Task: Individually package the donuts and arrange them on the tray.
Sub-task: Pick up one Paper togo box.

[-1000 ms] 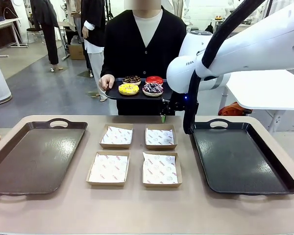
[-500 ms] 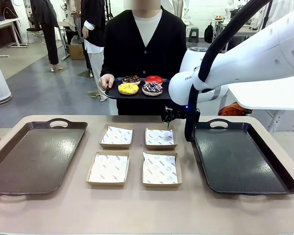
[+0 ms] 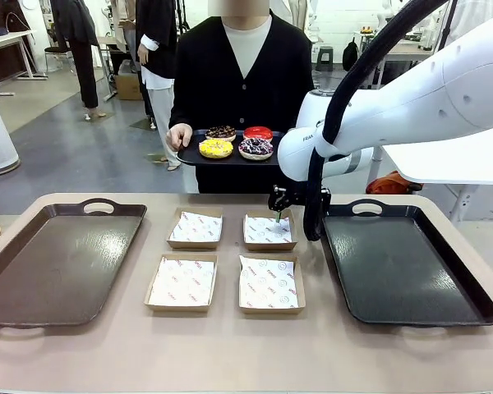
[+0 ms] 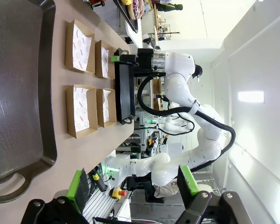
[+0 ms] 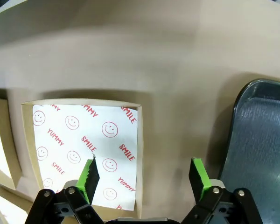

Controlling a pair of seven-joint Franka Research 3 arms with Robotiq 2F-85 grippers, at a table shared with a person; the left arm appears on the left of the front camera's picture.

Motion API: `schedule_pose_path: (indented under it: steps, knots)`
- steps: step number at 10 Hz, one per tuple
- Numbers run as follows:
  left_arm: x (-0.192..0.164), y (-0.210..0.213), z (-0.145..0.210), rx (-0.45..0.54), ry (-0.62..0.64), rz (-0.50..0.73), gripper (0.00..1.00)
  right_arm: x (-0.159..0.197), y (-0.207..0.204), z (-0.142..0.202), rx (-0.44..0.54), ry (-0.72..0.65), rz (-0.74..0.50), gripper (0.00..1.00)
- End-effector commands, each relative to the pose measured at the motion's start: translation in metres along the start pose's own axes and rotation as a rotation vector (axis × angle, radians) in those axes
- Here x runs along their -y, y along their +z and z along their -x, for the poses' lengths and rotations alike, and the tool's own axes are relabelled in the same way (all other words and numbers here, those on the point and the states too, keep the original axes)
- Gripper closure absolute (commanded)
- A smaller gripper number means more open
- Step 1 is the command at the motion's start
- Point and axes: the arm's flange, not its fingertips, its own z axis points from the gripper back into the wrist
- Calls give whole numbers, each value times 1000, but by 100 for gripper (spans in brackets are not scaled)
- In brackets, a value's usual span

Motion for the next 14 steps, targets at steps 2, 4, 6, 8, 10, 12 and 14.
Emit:
schedule_pose_path:
  steps: [2,4,6,8,10,12,14]
  knots:
    - [2,1,0,7,-4,15,0,-5,-3,-9,-17,18,18,59]
    - [2,1,0,7,-4,15,0,-4,-6,-10,-33,12,19,100]
    - [2,1,0,7,-4,15,0,-5,-6,-11,-44,12,19,87]
    - [2,1,0,7,-4,15,0,-6,-8,-11,-50,4,21,100]
    - [2,1,0,7,-4,15,0,-5,-9,-11,-59,-9,19,100]
    - [2,1,0,7,-4,15,0,-5,-1,-11,-49,-25,12,100]
    - [2,1,0,7,-4,15,0,-5,21,-6,-78,-55,10,100]
